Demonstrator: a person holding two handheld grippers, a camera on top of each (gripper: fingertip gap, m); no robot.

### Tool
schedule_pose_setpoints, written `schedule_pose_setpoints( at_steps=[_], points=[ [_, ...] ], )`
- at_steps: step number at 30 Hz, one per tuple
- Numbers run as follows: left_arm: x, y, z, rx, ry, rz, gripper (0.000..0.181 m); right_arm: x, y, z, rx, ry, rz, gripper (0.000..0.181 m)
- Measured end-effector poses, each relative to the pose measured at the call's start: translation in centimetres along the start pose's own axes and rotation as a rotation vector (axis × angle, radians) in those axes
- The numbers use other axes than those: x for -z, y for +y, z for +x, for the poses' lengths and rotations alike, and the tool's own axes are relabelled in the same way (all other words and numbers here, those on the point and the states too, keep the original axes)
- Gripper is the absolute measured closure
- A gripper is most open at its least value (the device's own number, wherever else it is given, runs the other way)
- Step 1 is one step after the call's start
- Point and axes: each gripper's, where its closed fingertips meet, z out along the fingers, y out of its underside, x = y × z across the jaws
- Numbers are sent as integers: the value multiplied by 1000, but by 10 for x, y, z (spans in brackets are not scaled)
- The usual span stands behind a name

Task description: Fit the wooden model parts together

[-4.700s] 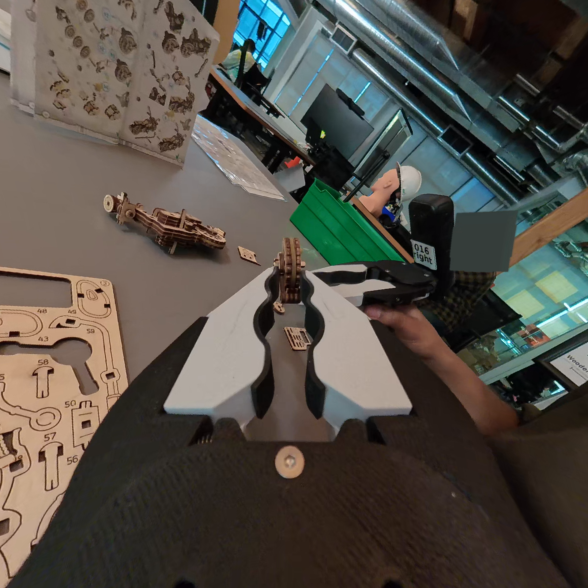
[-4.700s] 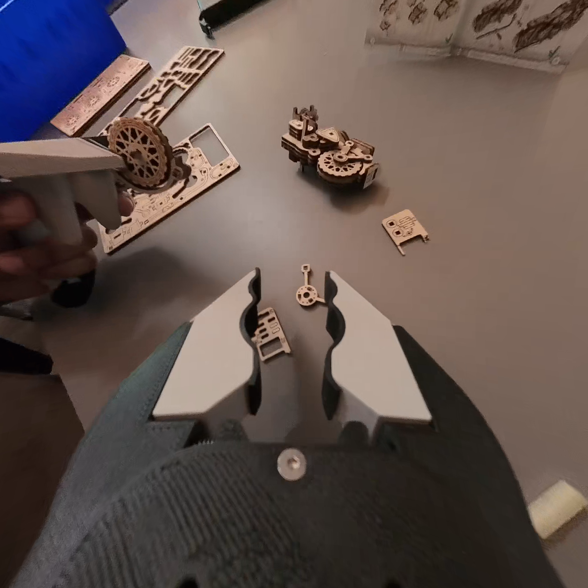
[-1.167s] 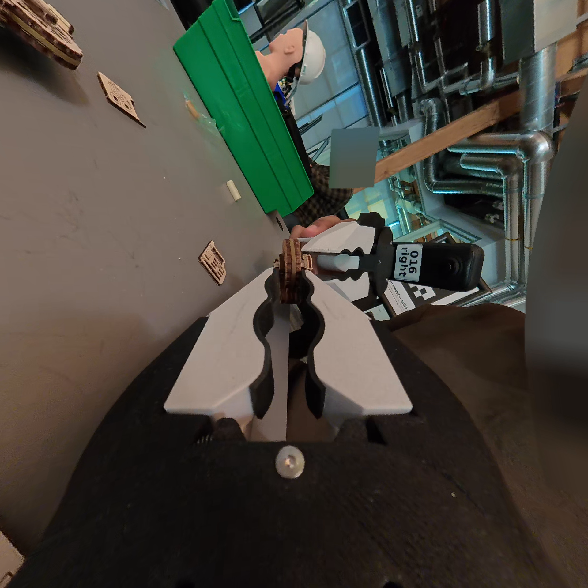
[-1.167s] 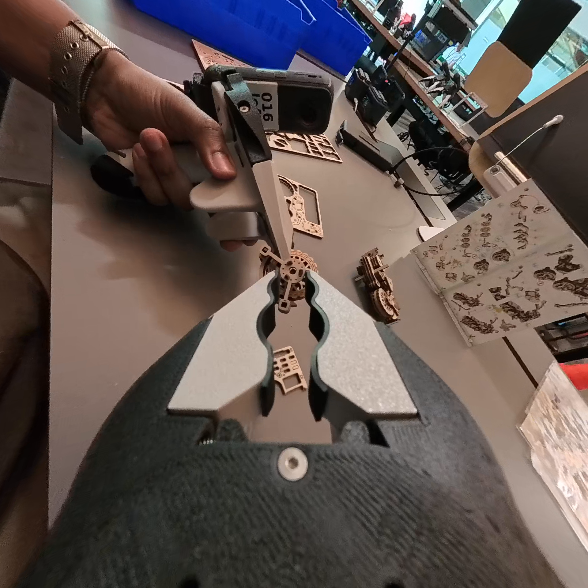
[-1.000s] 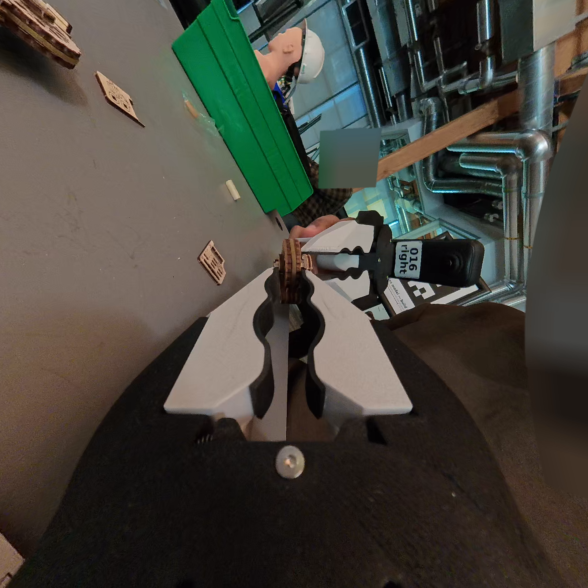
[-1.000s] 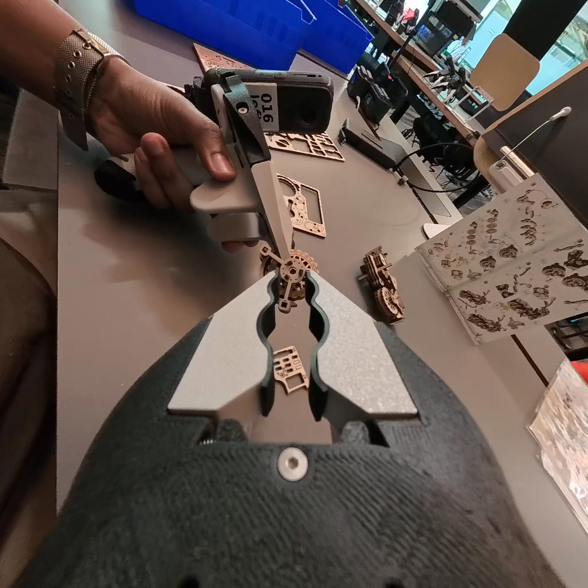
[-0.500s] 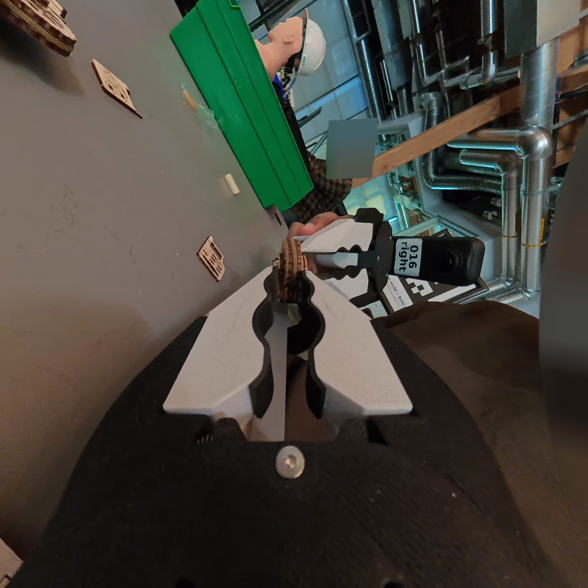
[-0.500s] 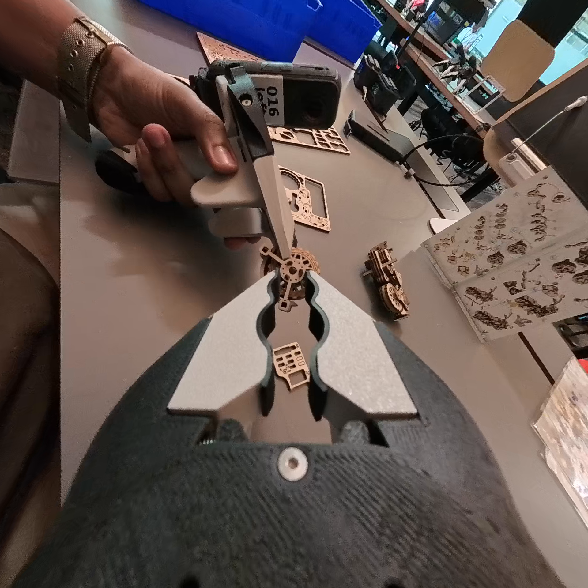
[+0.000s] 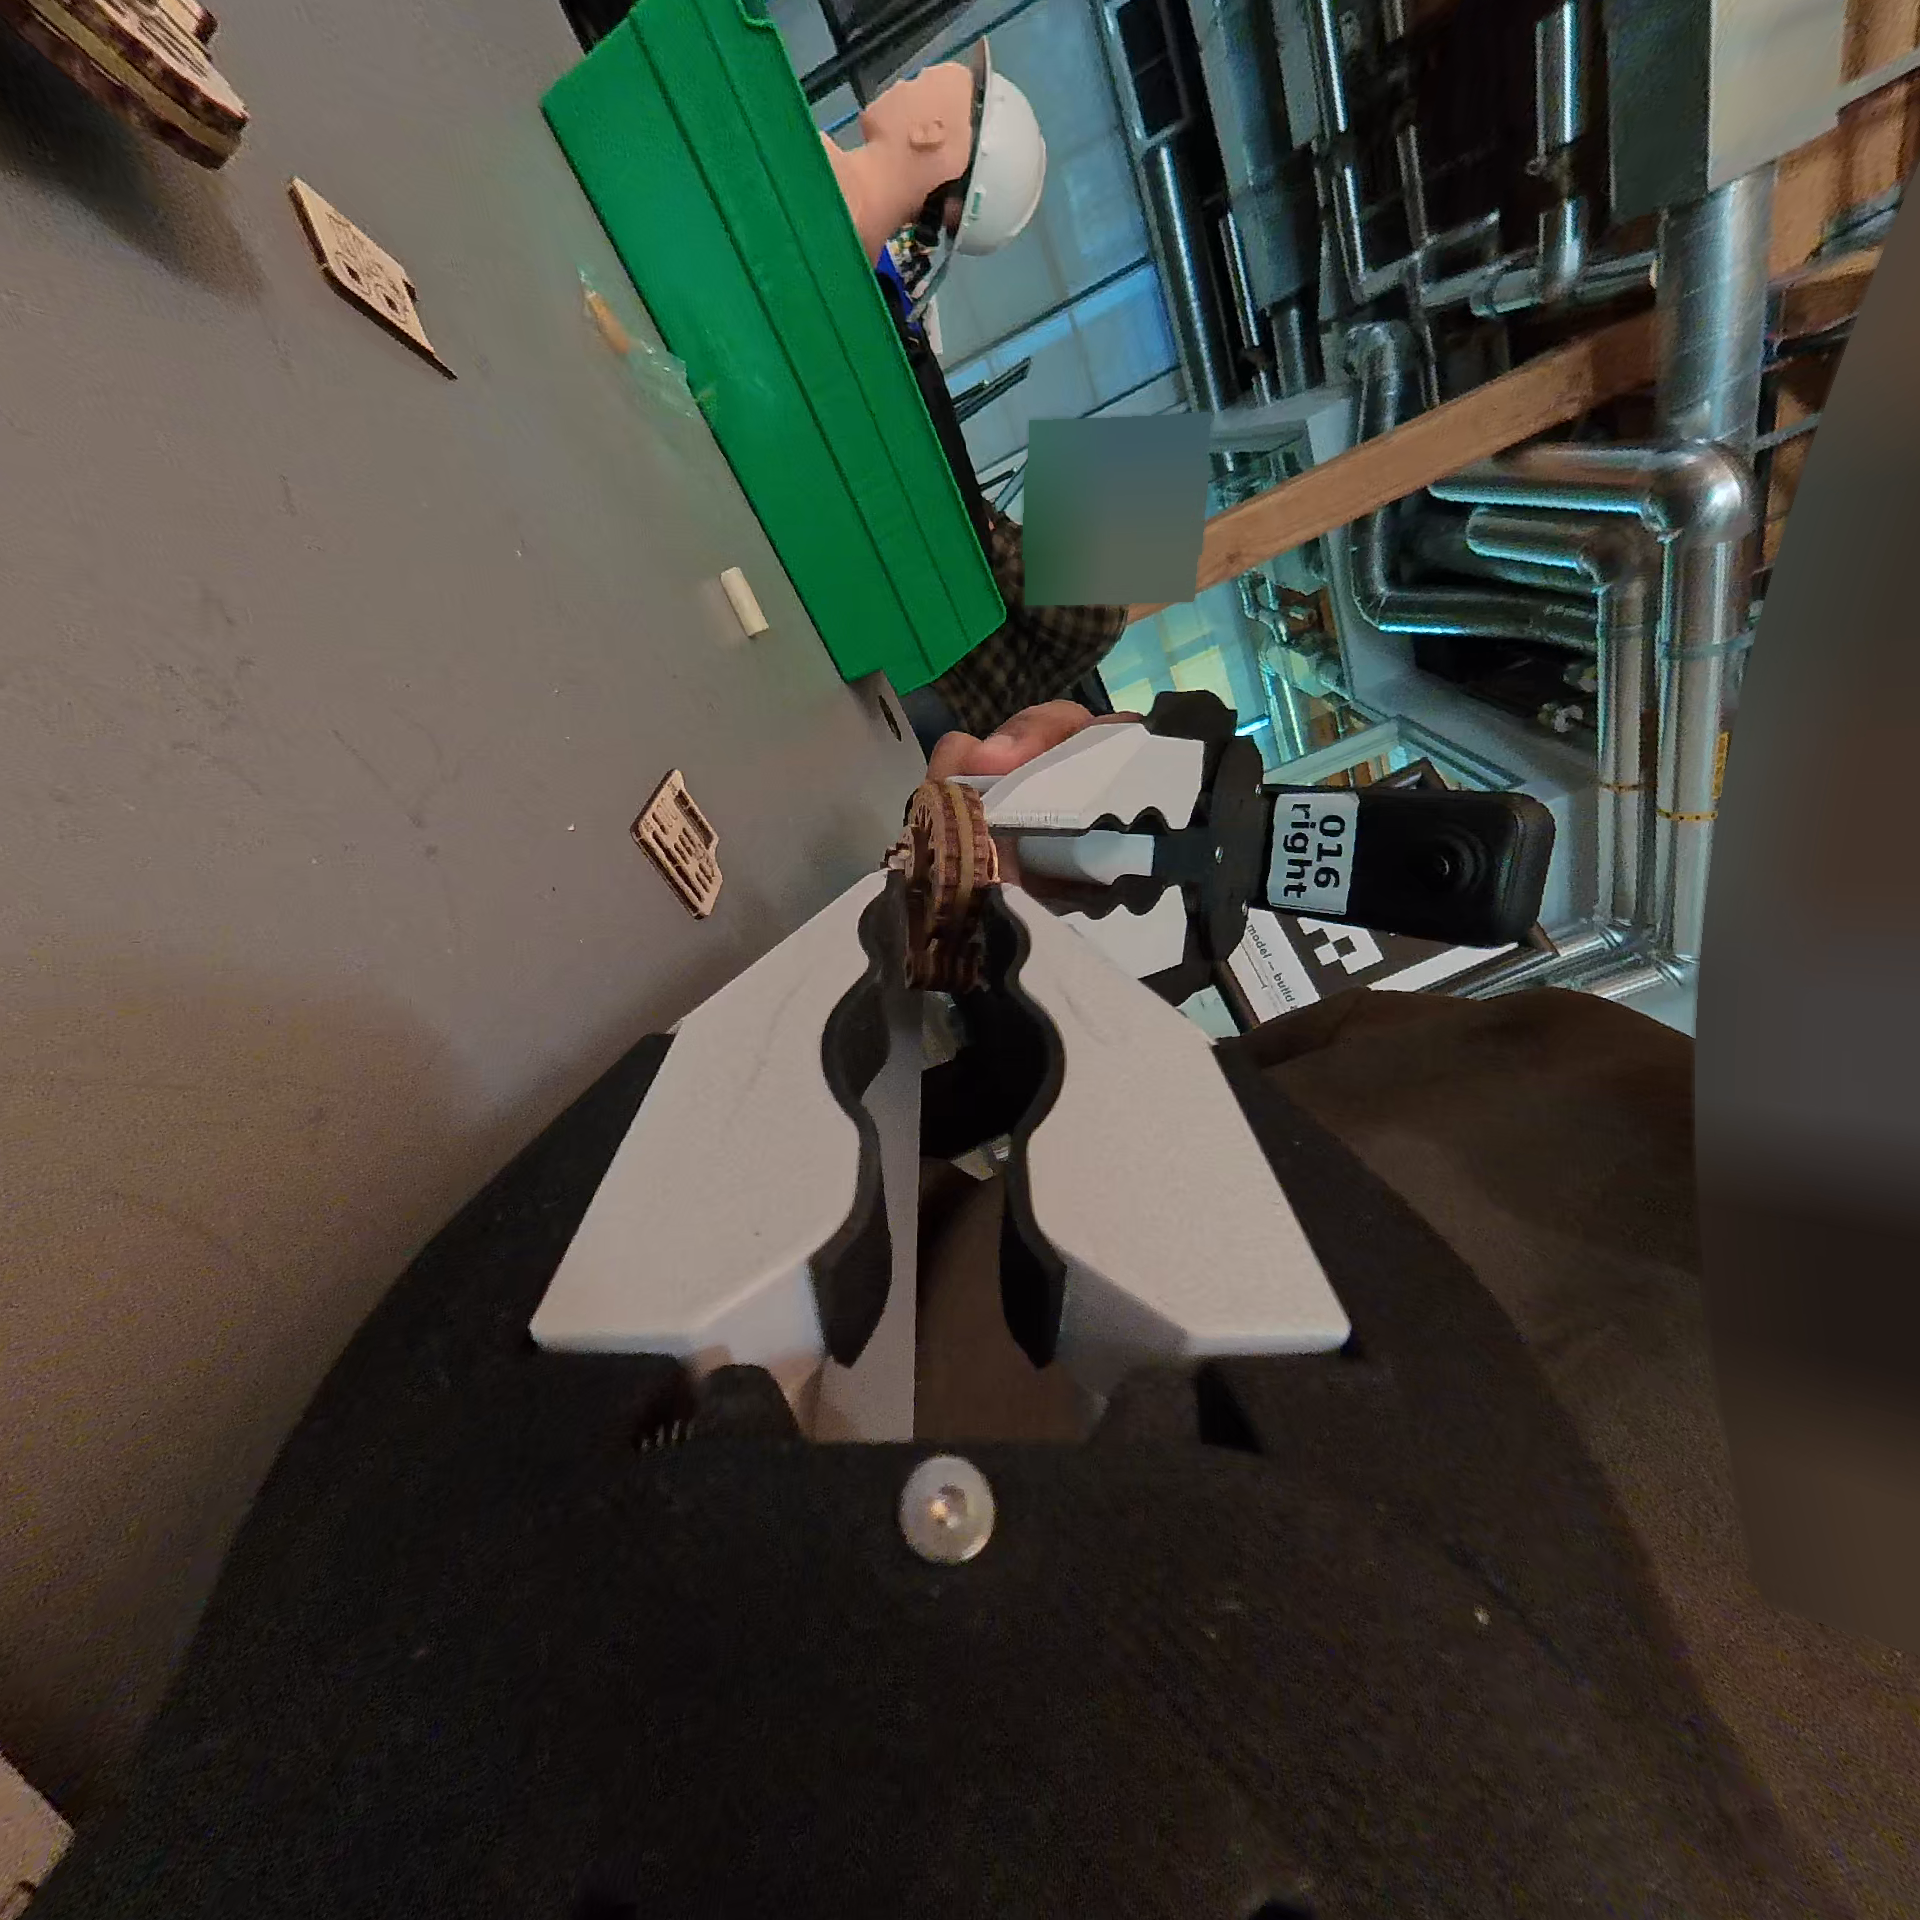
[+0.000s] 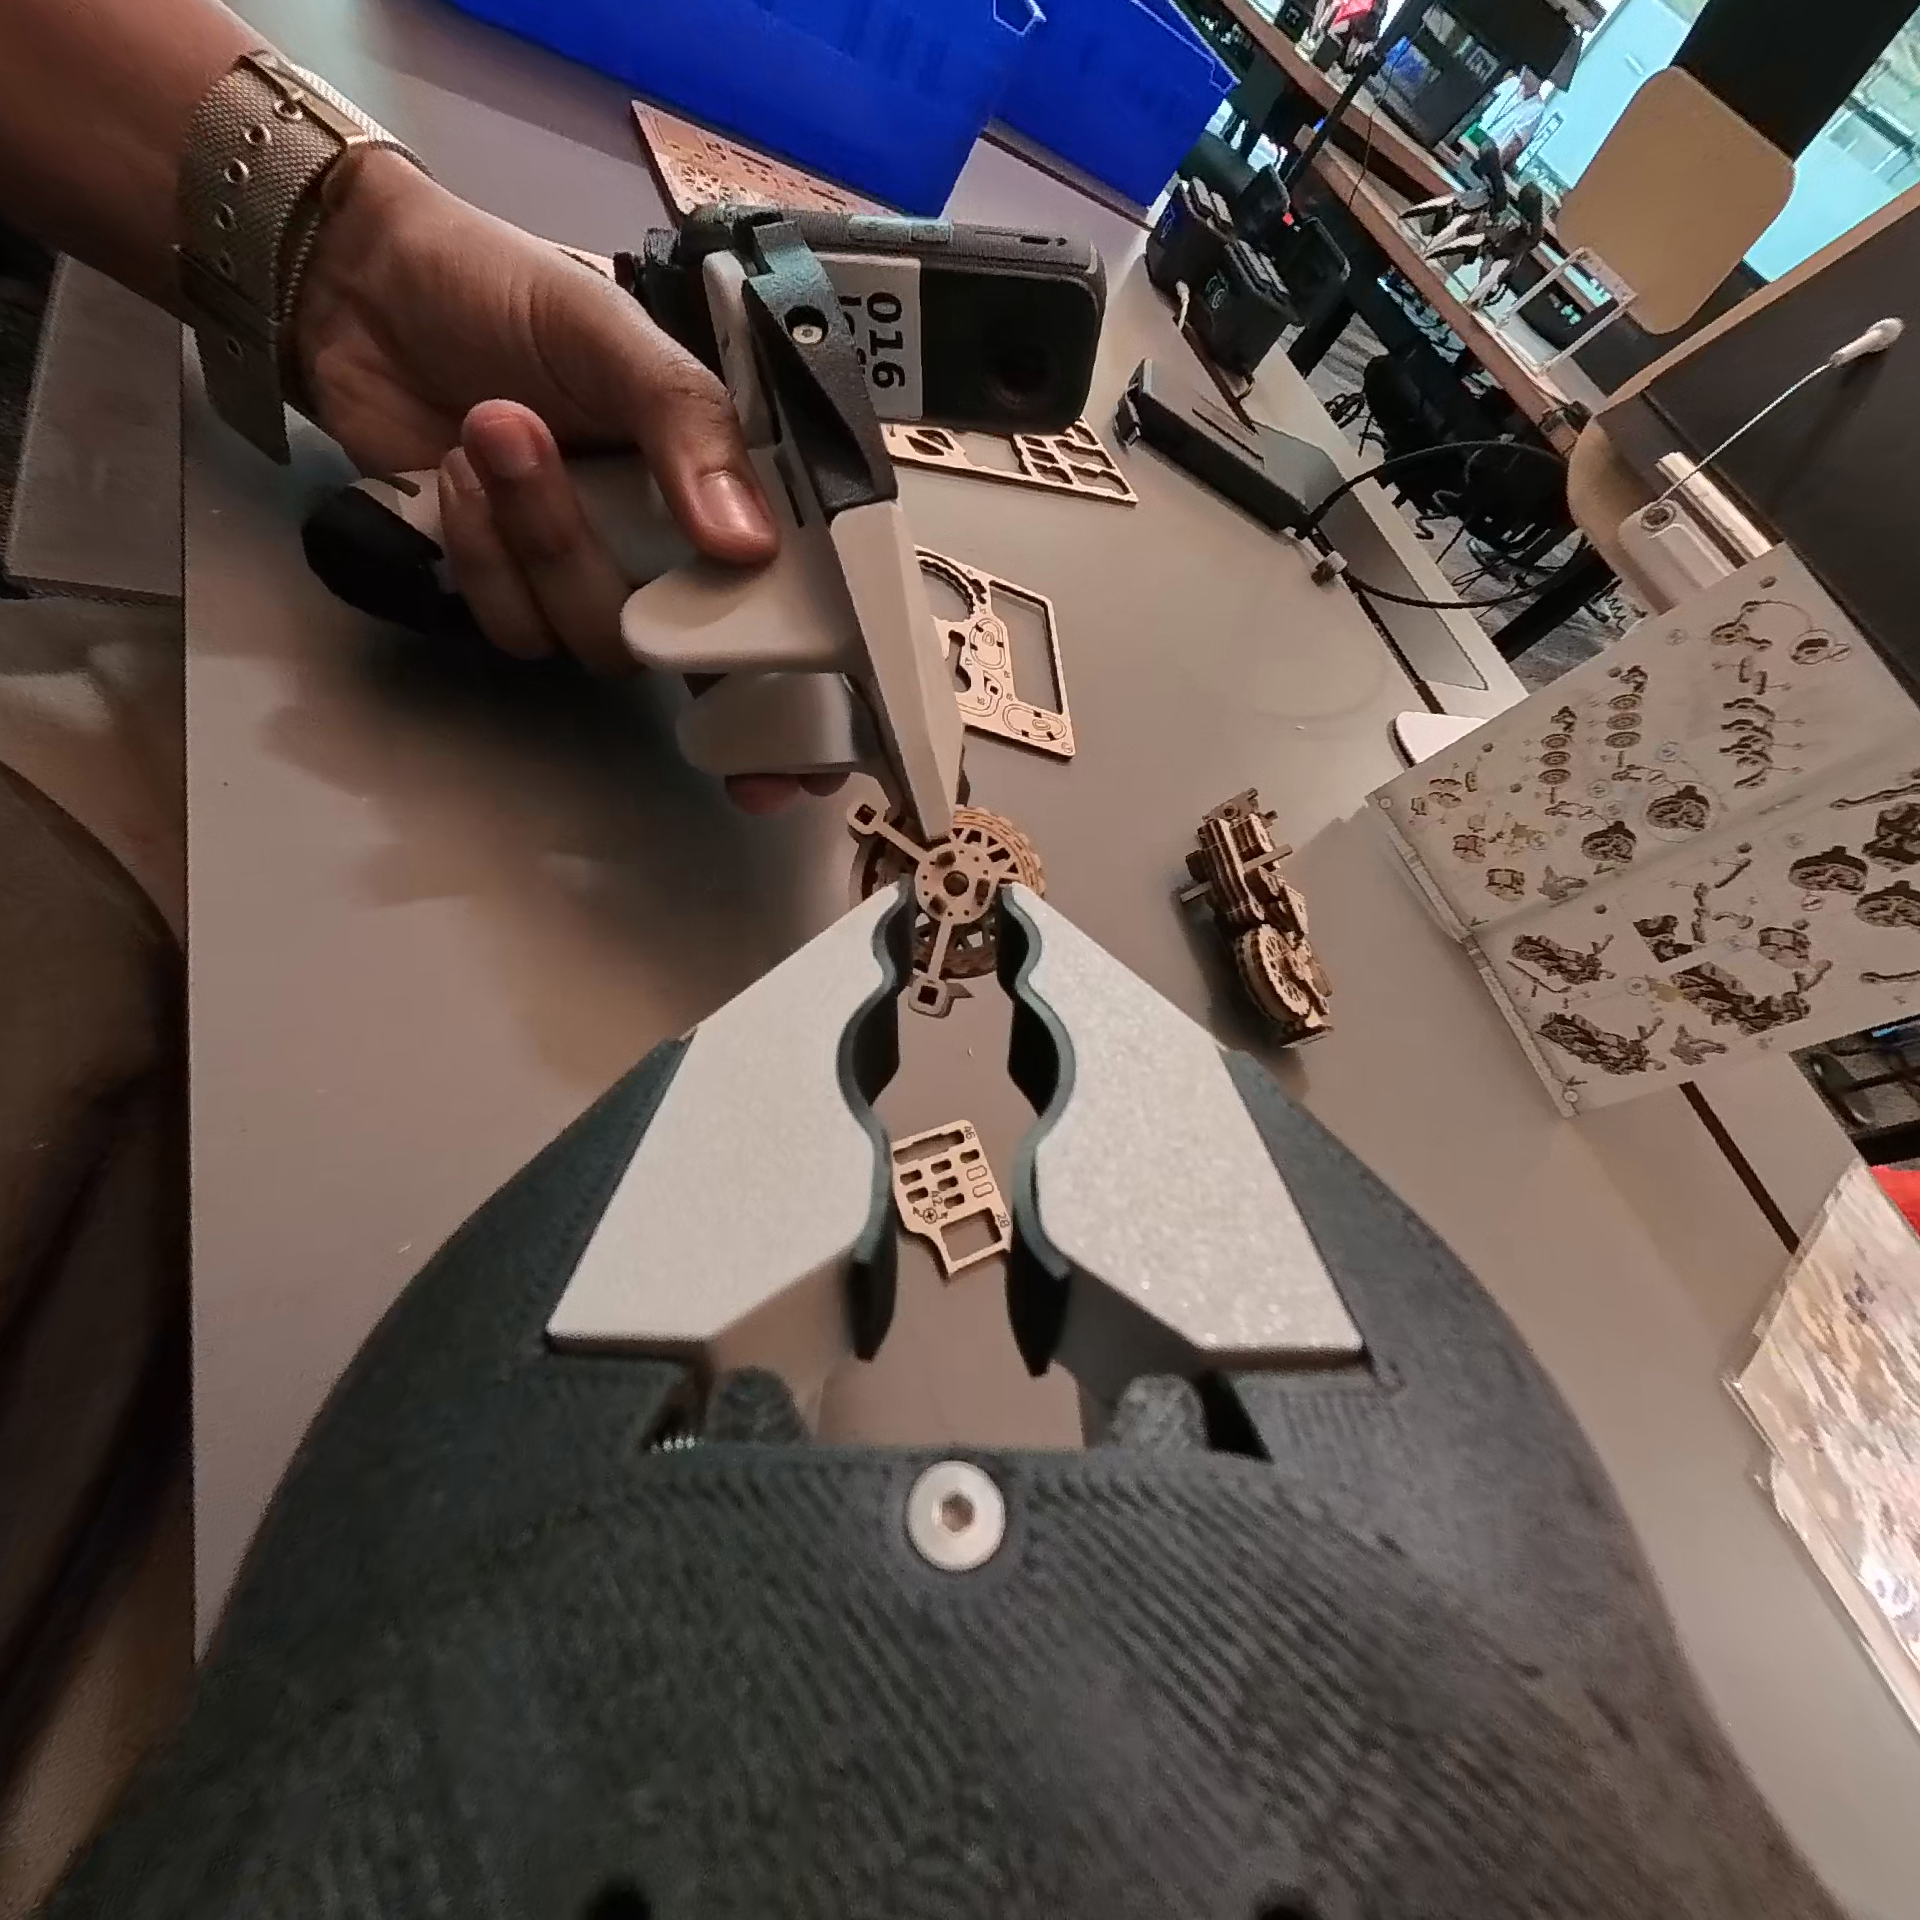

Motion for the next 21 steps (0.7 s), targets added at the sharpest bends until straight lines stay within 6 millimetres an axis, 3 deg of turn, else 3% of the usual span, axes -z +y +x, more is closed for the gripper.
schedule_pose_setpoints(
  at_steps=[21],
  points=[
    [0, -1, -2, 2, -12, 13, 170, -1, 0, 1, 53, 44, 1, 168]
  ],
)
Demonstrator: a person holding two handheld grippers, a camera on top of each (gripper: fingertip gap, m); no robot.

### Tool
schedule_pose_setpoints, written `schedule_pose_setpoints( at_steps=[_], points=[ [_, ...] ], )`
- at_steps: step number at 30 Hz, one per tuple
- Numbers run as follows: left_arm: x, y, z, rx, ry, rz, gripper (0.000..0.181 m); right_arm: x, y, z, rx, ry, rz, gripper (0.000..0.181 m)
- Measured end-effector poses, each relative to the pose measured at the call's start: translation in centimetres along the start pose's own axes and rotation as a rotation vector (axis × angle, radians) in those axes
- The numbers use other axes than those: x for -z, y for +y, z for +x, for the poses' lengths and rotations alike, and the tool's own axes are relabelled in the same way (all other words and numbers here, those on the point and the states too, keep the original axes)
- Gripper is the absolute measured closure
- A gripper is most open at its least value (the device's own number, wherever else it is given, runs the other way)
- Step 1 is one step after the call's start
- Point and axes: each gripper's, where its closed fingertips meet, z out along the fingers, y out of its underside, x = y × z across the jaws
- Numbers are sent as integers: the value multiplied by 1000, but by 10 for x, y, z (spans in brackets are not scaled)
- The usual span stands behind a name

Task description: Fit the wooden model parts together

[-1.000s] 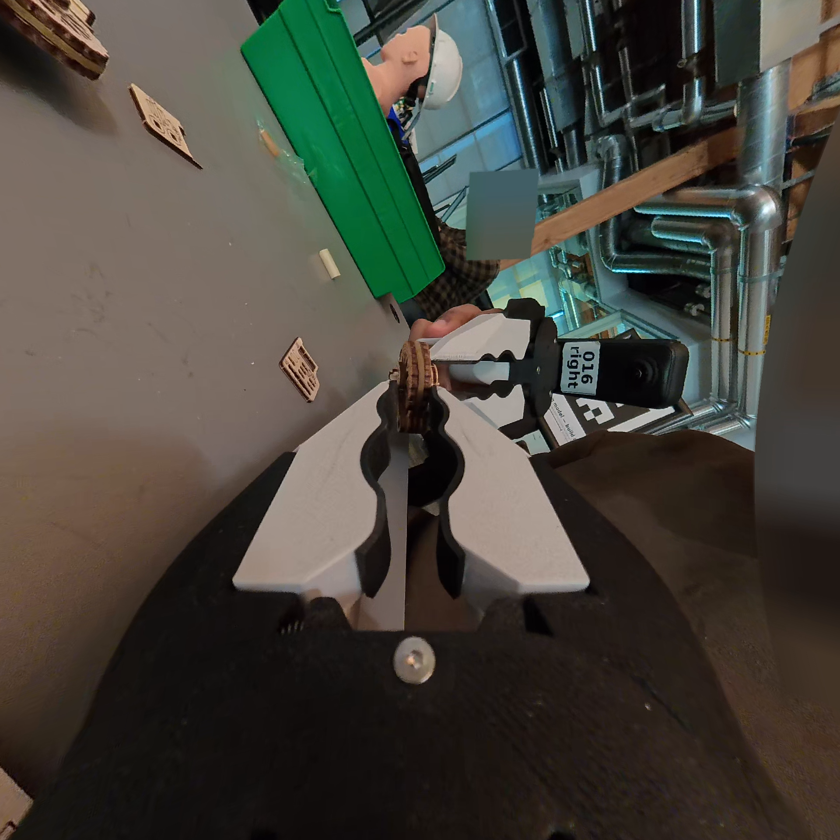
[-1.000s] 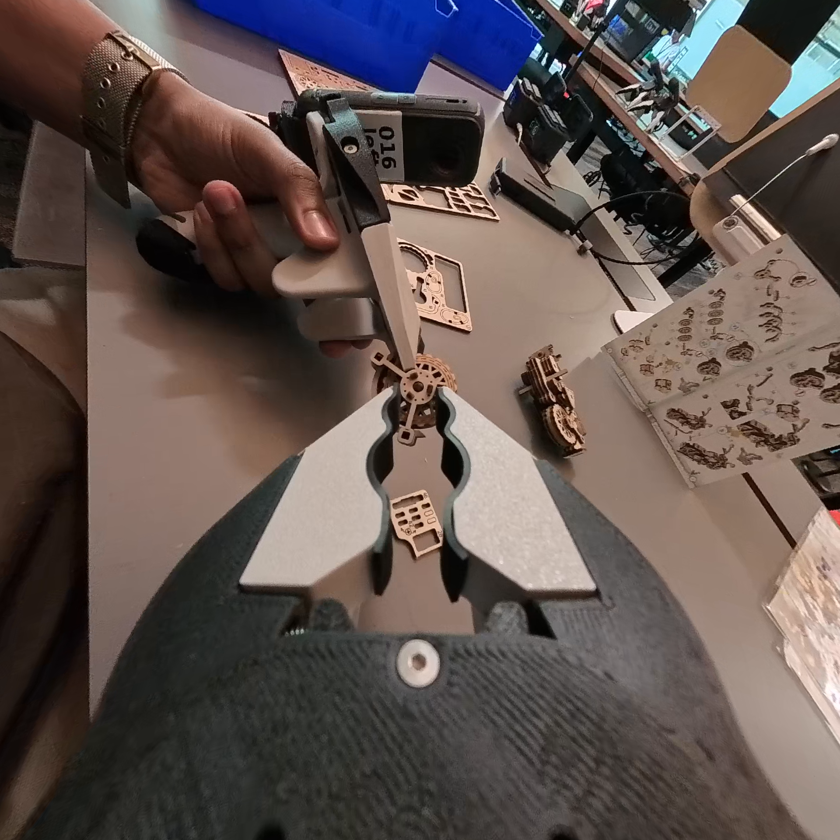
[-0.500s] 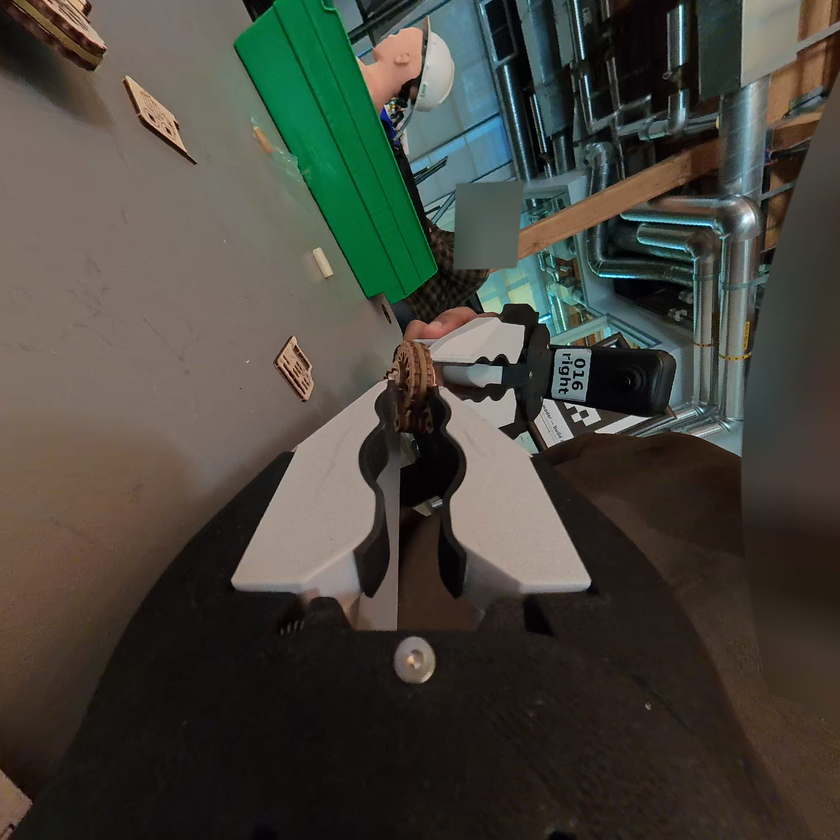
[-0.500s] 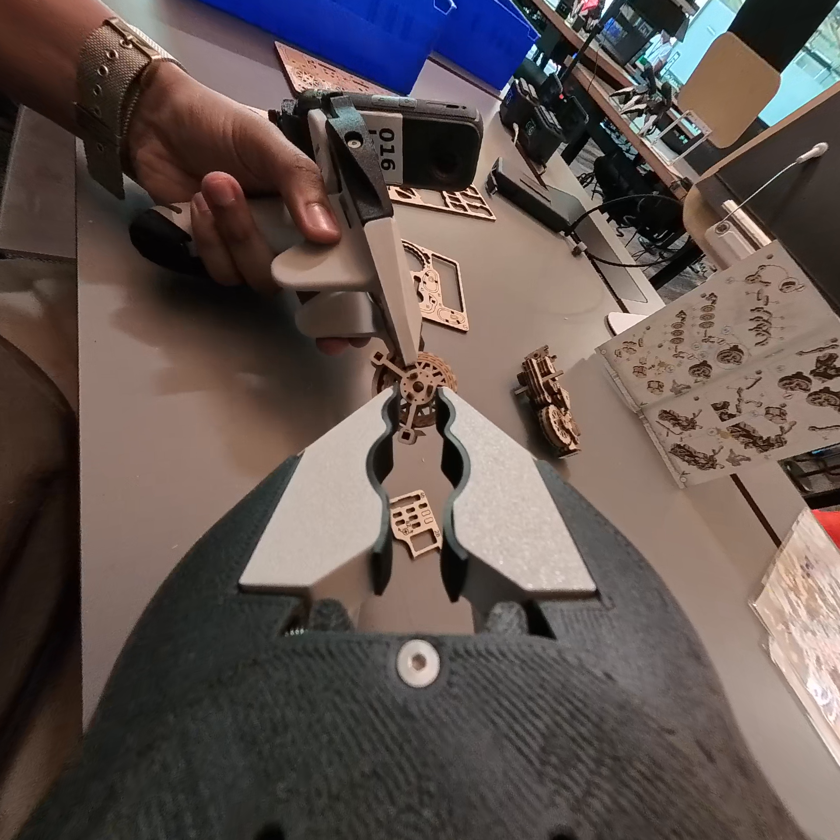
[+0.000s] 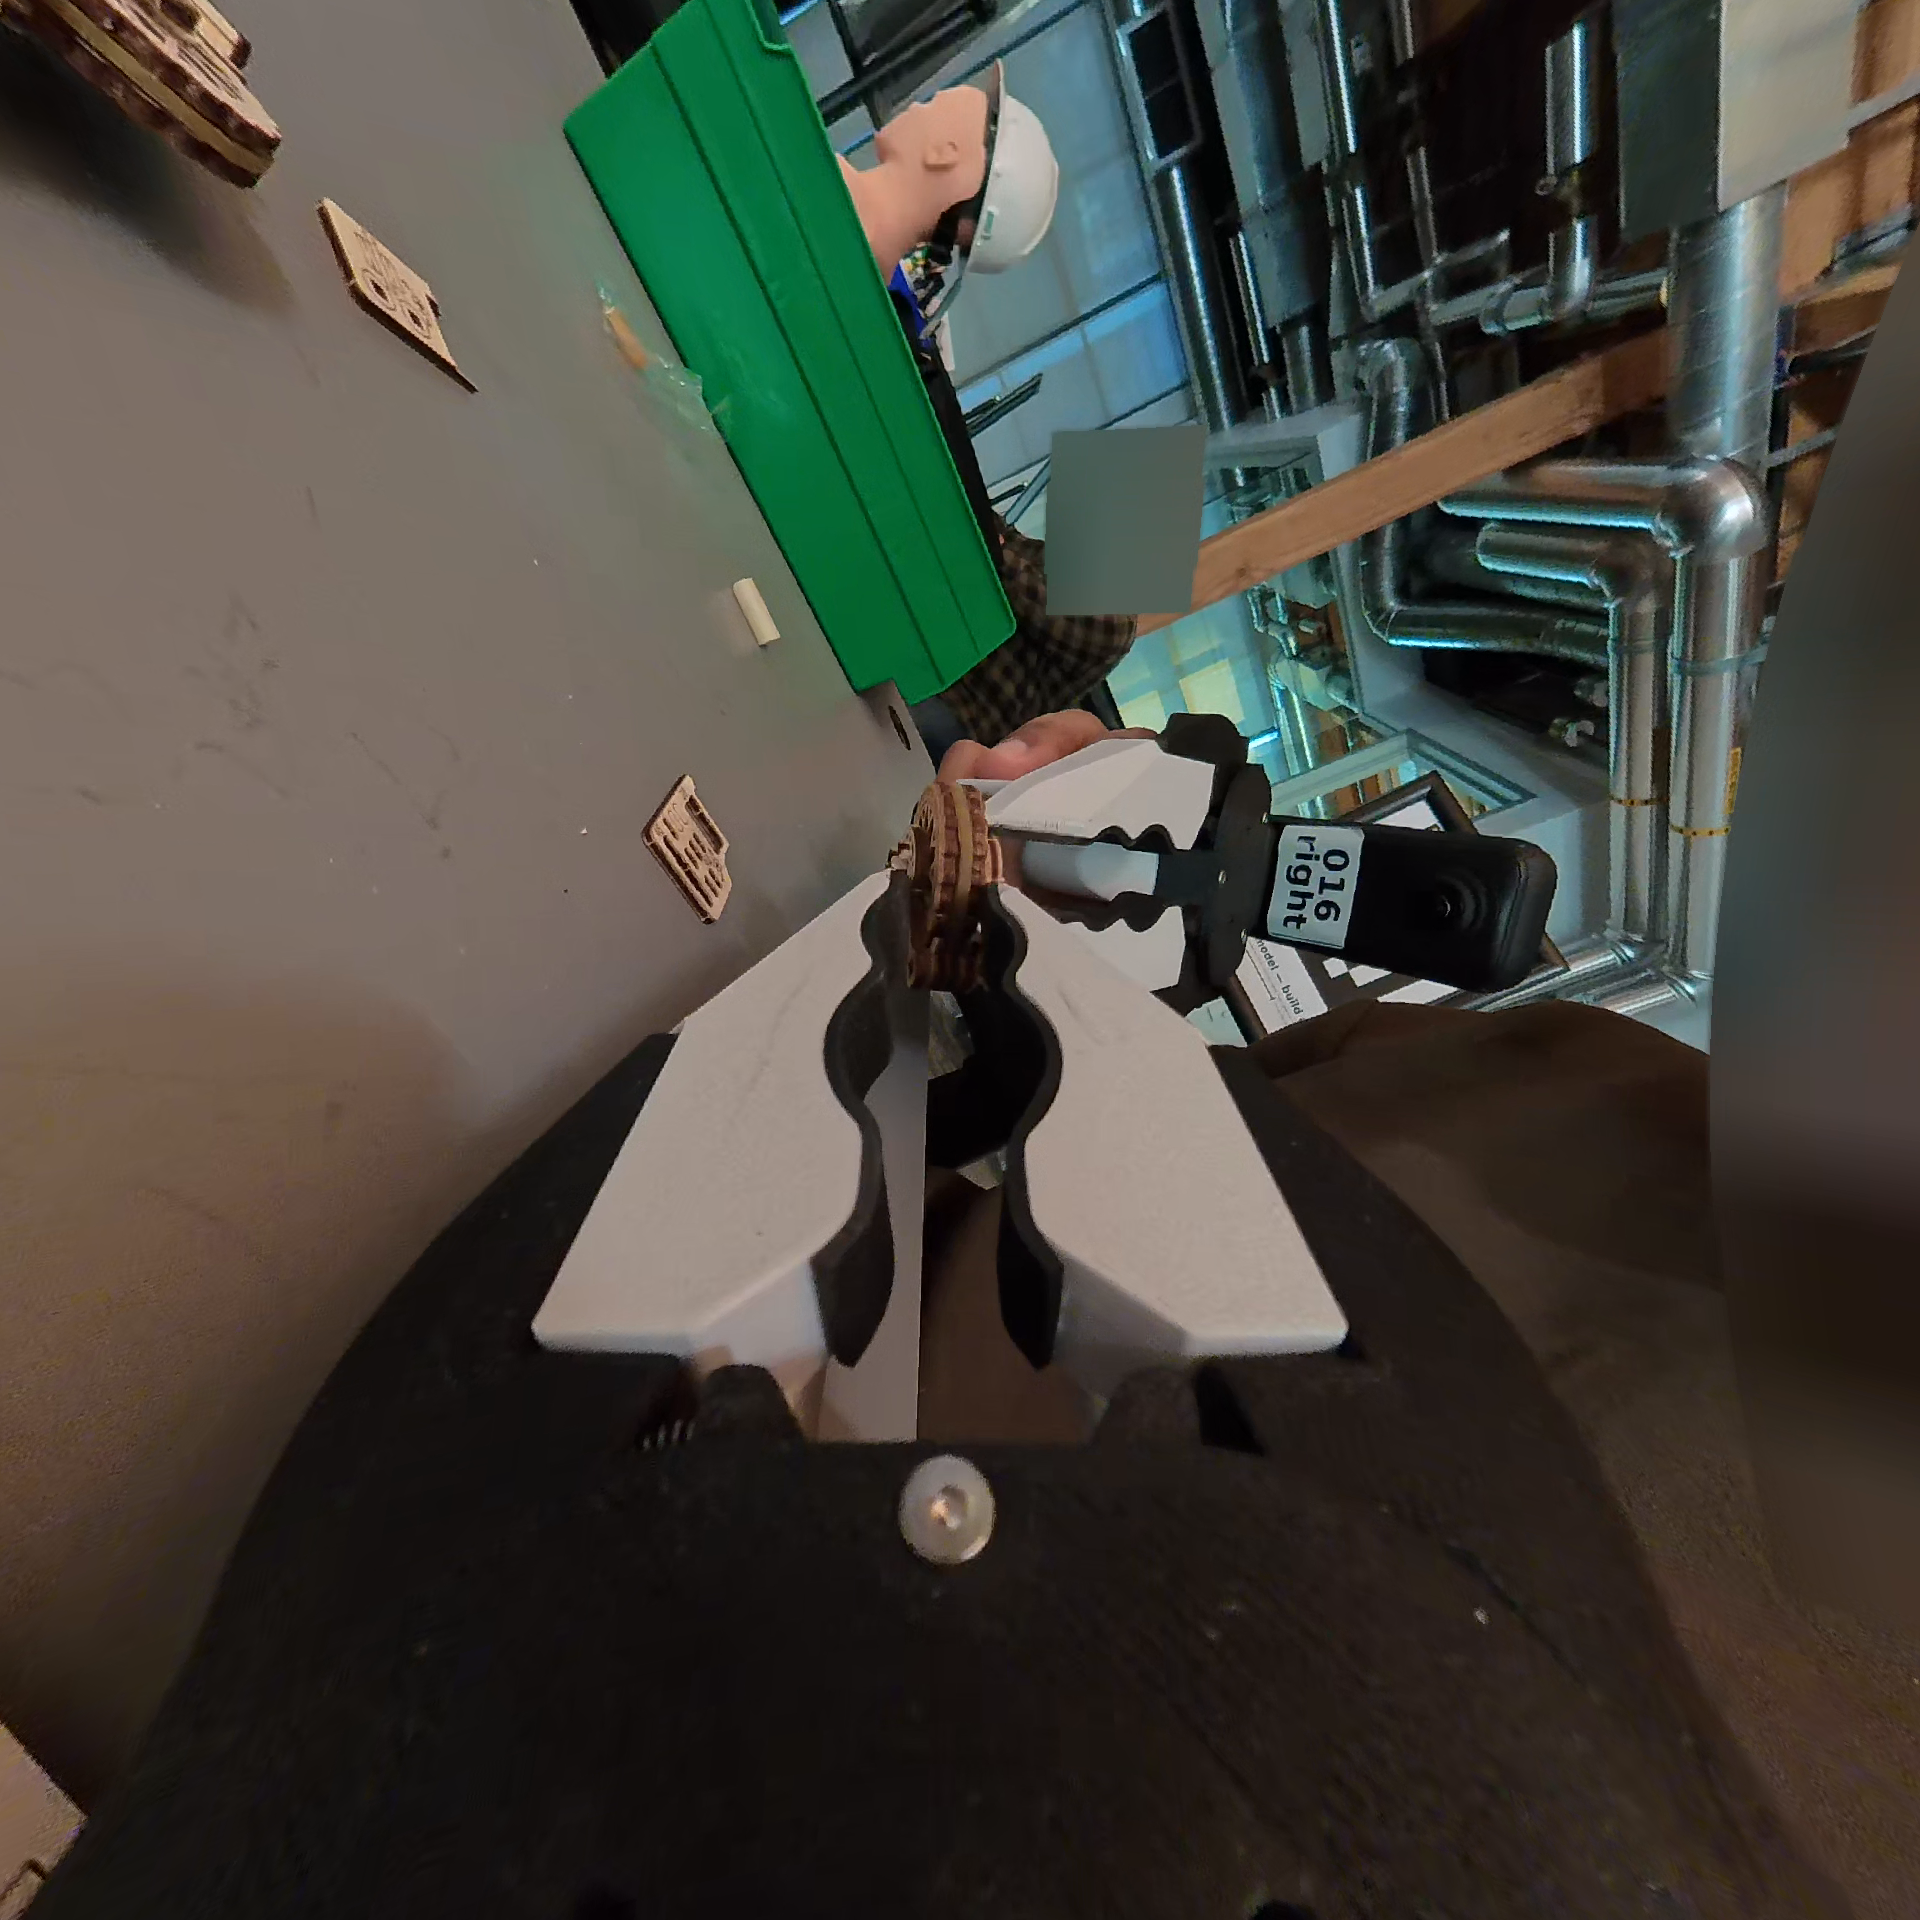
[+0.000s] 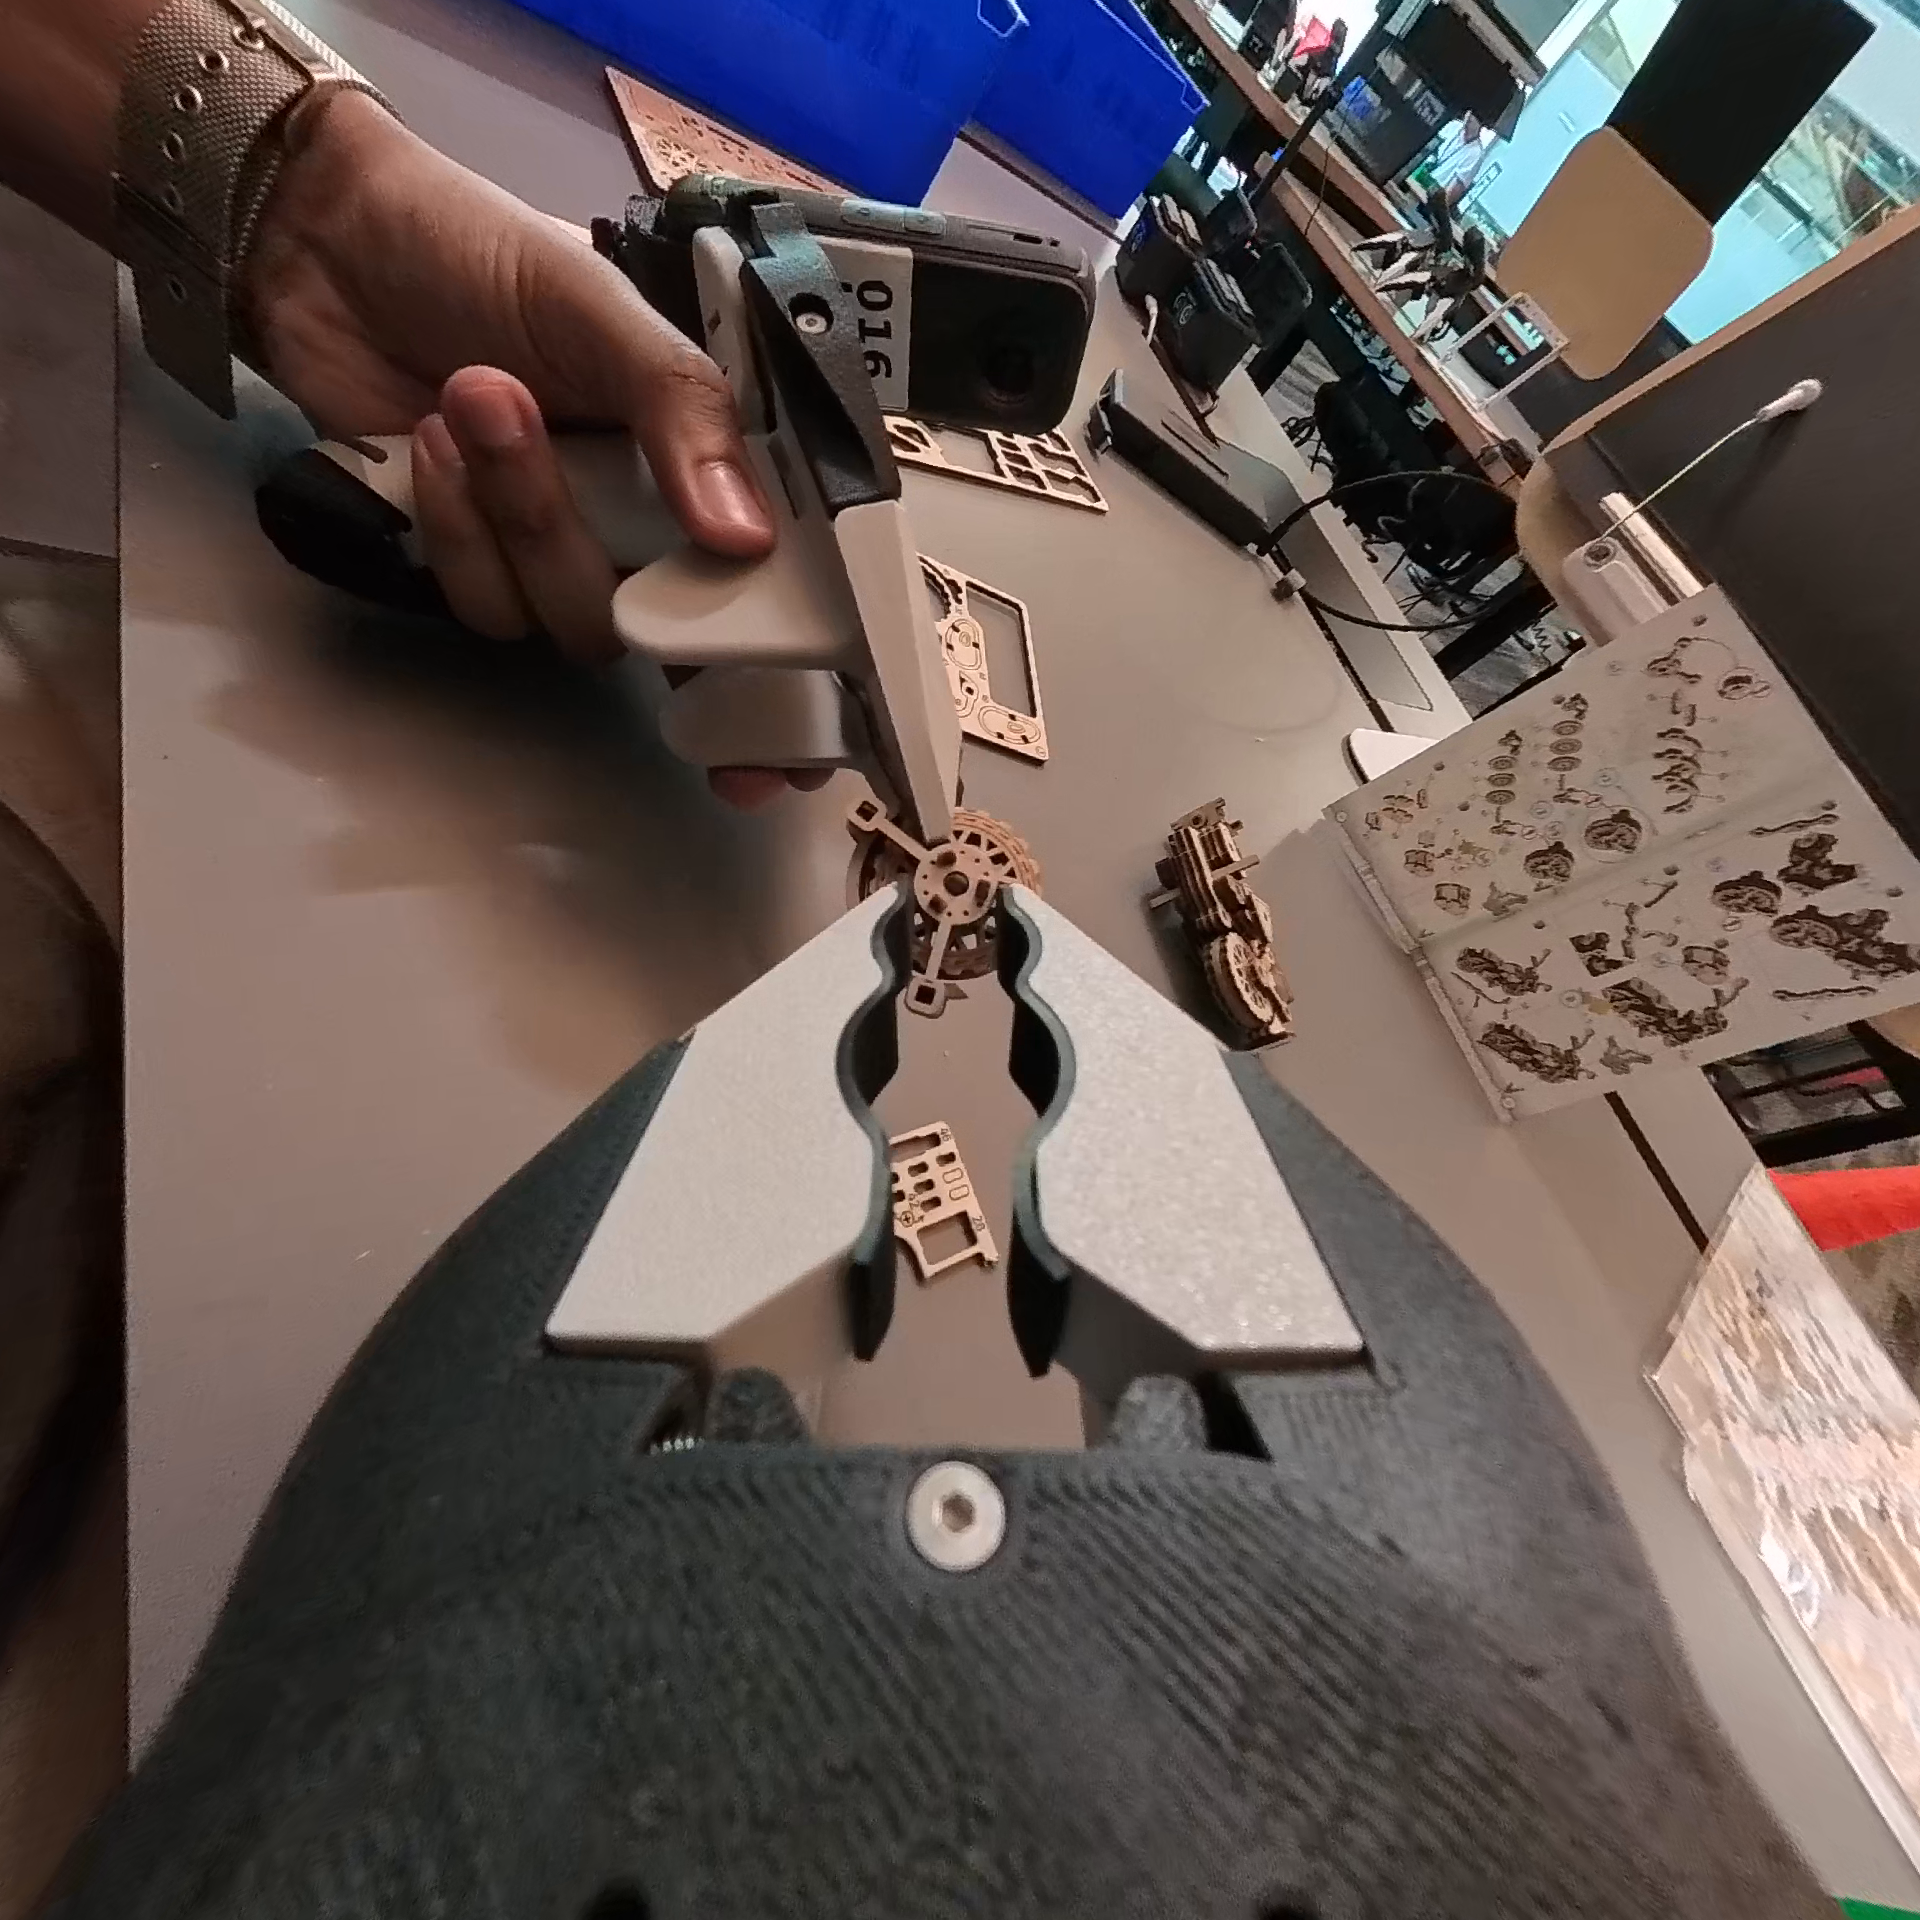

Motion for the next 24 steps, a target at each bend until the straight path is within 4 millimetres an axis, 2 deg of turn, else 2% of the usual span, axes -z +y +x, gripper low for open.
schedule_pose_setpoints(
  at_steps=[11, 18, 21, 24],
  points=[
    [1, -3, 1, 22, 13, 21, 171, 0, -2, 2, -5, 11, 12, 167],
    [4, -9, 1, 52, 32, 57, 171, 3, -6, 4, -48, 4, 46, 160],
    [6, -12, 4, 65, 54, 78, 171, 9, -14, 14, -188, -5, 119, 159],
    [8, -17, 8, 77, 89, 106, 171, 20, -19, 34, -453, -33, 226, 162]
  ],
)
